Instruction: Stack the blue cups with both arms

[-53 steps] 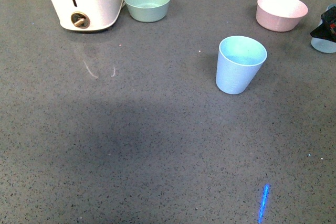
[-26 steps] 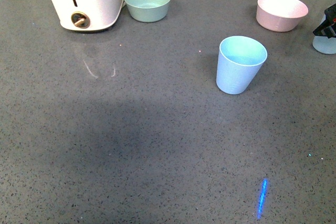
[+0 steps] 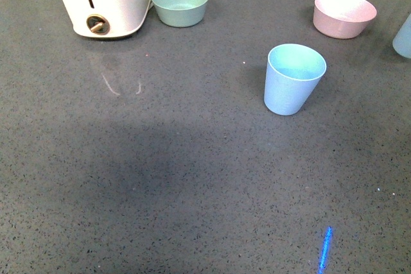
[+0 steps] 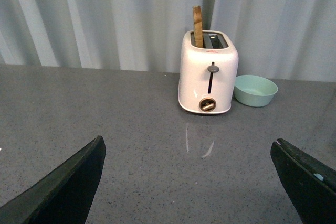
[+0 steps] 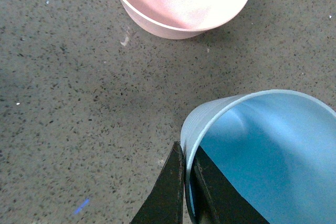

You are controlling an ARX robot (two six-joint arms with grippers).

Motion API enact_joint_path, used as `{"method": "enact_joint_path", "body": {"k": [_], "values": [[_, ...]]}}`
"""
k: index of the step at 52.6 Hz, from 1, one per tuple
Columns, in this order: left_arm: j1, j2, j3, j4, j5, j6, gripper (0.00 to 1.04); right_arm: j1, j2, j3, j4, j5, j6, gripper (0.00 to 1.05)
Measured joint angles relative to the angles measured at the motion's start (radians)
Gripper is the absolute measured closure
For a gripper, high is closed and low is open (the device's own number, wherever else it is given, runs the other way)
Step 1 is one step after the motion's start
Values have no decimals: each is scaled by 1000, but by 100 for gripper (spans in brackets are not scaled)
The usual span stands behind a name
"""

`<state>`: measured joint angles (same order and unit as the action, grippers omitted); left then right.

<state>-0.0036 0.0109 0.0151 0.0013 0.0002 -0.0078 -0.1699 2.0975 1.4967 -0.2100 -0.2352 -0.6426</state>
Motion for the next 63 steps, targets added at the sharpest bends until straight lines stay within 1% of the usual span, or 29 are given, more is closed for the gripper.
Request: {"method": "enact_joint_path", "body": {"k": [7,14,19,25,29,34,45,63], "values": [[0,0,0,0,0,0,9,-1,-88,-46,-23,-61,10,103],[0,0,0,0,0,0,9,32,-188,-97,-47,-111,11,103],[0,0,0,0,0,0,9,101,-271,-145,-64,-151,11,103],[0,0,0,0,0,0,9,216,-320,-175,-82,-203,29,103],[0,0,0,0,0,0,9,281,-328,-185,-87,-214,49,103],[0,0,0,0,0,0,9,328,-333,-193,-87,-215,68,103],[0,0,0,0,0,0,9,372,-352,-223,-109,-215,71,103],[0,0,0,0,0,0,9,388,-358,-261,-134,-220,70,103]]}}
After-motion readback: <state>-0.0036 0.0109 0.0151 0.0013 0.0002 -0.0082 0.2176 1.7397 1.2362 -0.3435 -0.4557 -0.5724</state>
